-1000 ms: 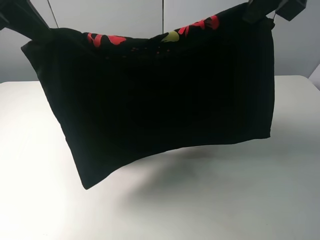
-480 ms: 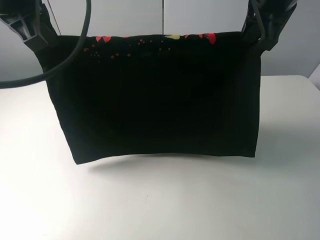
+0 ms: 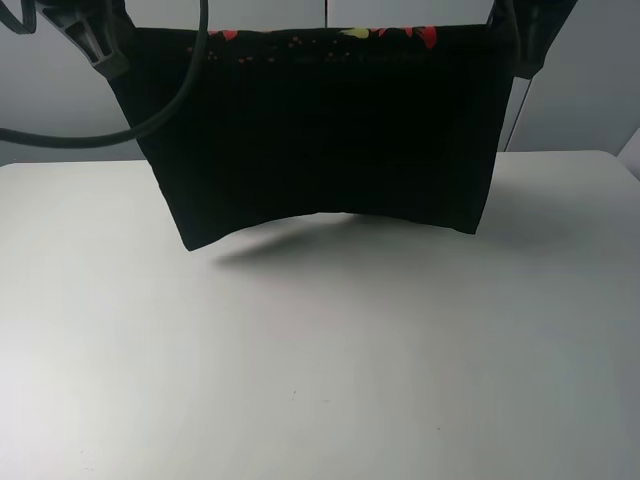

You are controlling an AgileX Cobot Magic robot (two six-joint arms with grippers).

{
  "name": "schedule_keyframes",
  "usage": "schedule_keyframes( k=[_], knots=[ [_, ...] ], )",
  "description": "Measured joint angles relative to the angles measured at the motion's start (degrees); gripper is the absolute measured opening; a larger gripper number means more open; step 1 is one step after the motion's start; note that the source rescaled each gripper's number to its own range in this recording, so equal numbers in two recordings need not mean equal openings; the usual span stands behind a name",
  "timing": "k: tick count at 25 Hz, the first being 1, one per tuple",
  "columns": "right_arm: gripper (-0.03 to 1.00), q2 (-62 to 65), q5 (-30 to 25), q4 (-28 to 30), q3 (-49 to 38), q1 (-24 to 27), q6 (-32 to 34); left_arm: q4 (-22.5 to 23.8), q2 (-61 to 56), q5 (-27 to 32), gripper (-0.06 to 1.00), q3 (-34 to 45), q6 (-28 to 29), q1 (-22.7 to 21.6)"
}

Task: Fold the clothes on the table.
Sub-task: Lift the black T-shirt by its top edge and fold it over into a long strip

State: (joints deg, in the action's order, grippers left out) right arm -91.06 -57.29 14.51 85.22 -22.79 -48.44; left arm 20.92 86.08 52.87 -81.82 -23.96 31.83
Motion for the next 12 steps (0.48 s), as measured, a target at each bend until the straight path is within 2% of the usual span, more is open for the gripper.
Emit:
schedule_keyframes(
  k=[4, 6, 9, 12],
  knots=[
    [0.02, -0.35, -8.82, -8.2, -2.52, 0.0, -3.25, -8.82, 0.12, 10.43, 0.0, 0.0, -7.02, 0.0],
    [0.02, -0.33, -11.28, -12.28, -5.05, 0.0, -4.64, -11.89, 0.12, 14.53, 0.0, 0.0, -8.91, 0.0],
    [0.02, -0.33, -12.41, -16.83, -9.85, 0.0, -6.49, -15.09, 0.12, 16.26, 0.0, 0.0, -10.4, 0.0],
    [0.02, -0.33, -12.73, -18.21, -14.2, 0.0, -7.59, -17.74, 0.12, 16.8, 0.0, 0.0, -10.66, 0.0]
  ],
)
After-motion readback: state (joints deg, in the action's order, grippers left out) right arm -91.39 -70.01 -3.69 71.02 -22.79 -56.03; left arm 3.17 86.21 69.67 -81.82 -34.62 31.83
